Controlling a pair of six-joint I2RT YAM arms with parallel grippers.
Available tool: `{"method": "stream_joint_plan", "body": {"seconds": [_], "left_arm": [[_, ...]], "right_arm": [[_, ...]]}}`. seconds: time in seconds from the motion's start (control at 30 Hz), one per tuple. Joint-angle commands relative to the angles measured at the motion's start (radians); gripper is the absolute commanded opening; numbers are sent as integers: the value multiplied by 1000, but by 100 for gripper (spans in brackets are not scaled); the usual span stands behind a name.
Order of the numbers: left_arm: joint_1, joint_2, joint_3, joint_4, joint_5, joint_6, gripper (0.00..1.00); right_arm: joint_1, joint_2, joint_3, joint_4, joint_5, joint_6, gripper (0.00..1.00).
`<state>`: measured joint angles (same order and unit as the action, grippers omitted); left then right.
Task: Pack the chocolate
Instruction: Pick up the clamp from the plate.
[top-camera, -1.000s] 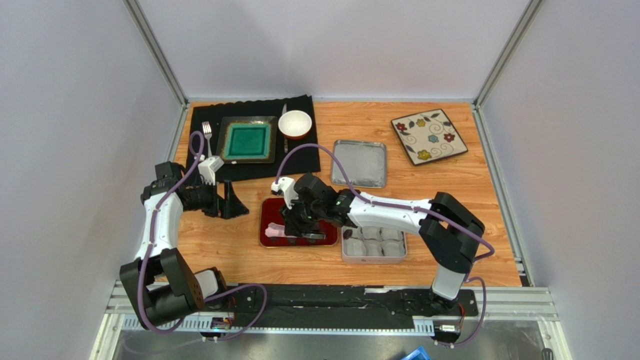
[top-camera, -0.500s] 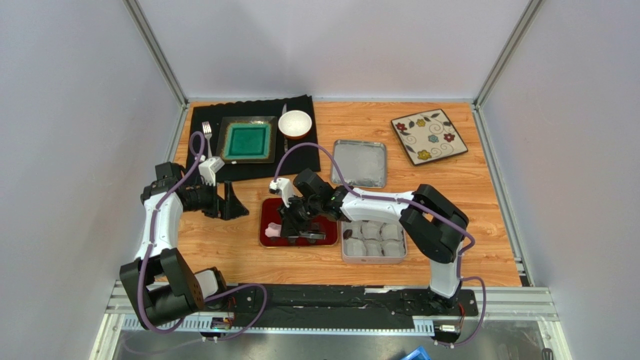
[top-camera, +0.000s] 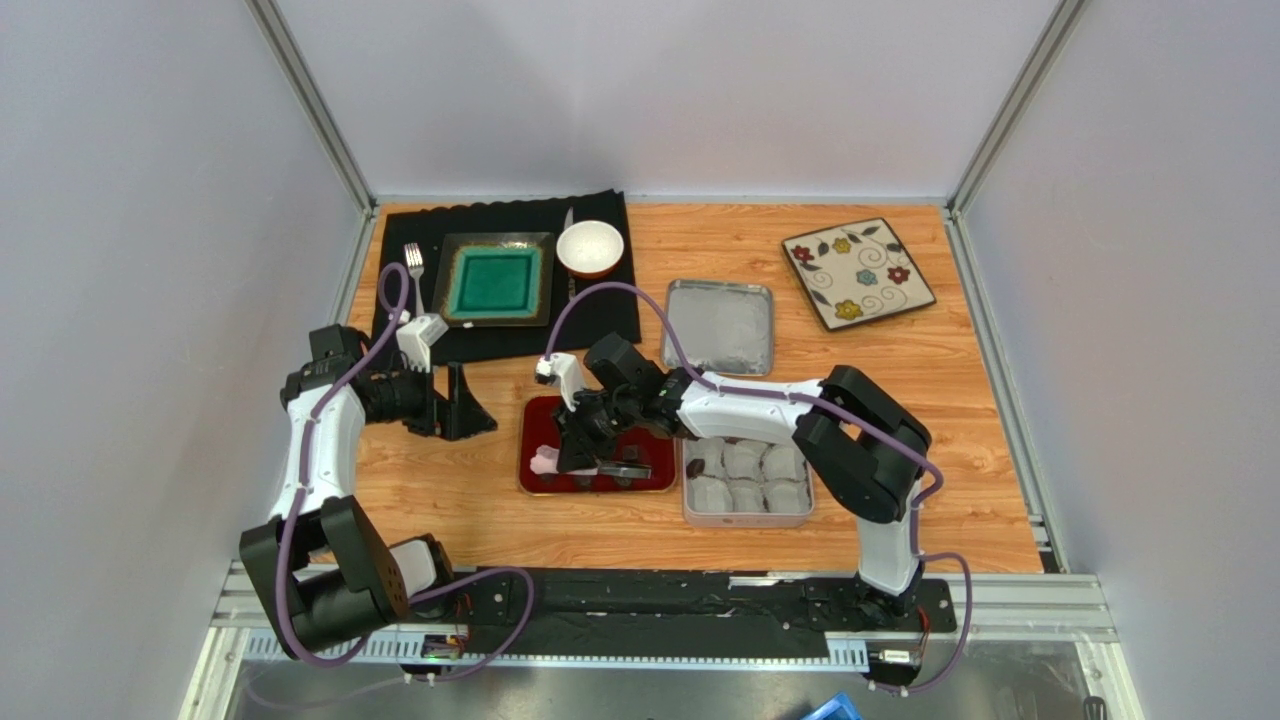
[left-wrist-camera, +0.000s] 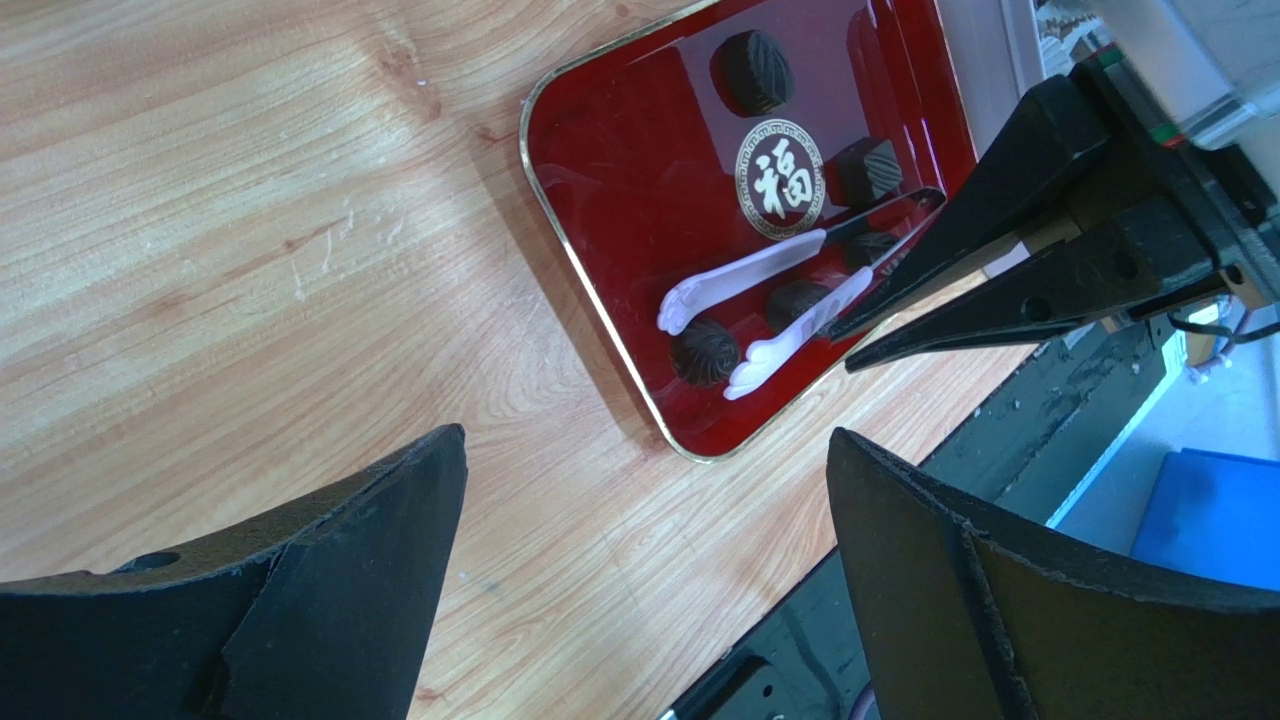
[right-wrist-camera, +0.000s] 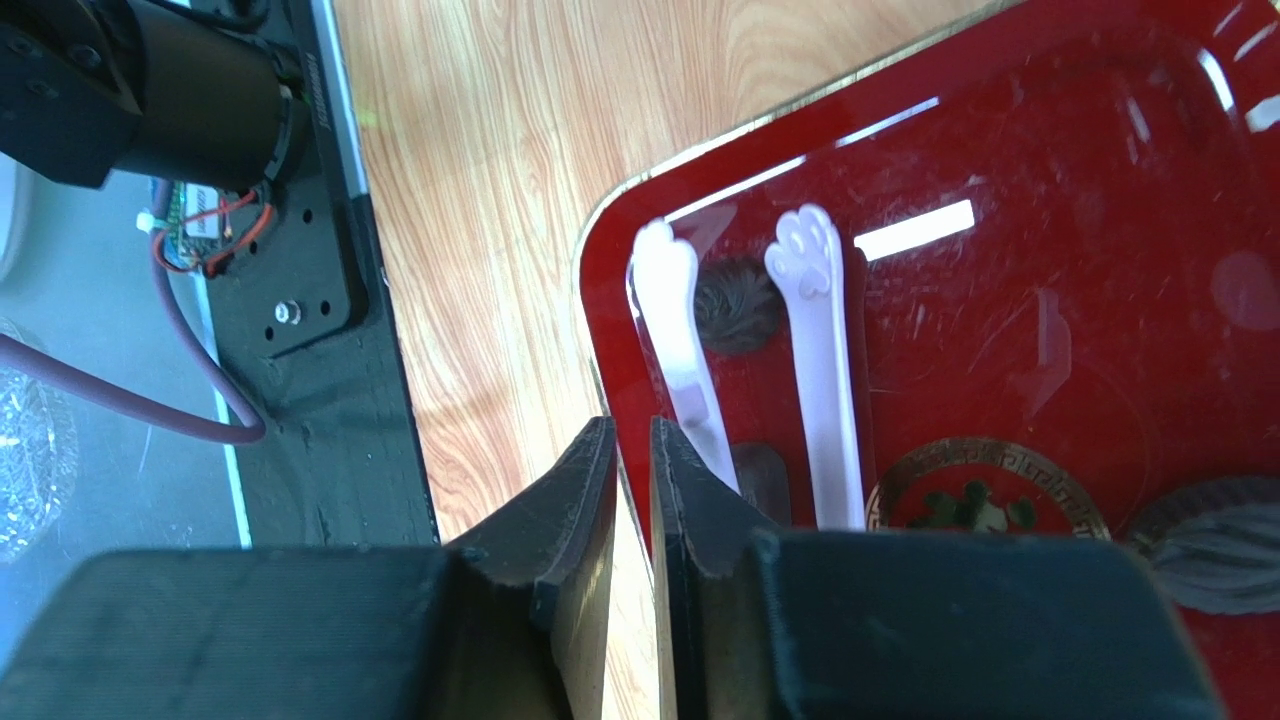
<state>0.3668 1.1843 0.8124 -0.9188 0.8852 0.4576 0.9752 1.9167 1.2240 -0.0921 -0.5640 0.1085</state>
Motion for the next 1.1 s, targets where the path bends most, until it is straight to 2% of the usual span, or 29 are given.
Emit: {"method": "stream_joint_plan", "body": {"seconds": [0.0, 0.33, 0.6, 1.07], "left_arm": [[8, -2, 27, -9, 26, 36, 98], [9, -2, 21, -12, 29, 41, 98], [8, 3, 24, -14, 35, 38, 98], [9, -3, 25, -18, 31, 42, 98]], "right_arm": [[-12, -34, 52, 28, -20, 7, 18], [-67, 19, 69, 14, -53, 49, 26], [-66, 33, 46, 31, -88, 63, 32], [-52, 67, 19, 40, -108, 59, 24]]}}
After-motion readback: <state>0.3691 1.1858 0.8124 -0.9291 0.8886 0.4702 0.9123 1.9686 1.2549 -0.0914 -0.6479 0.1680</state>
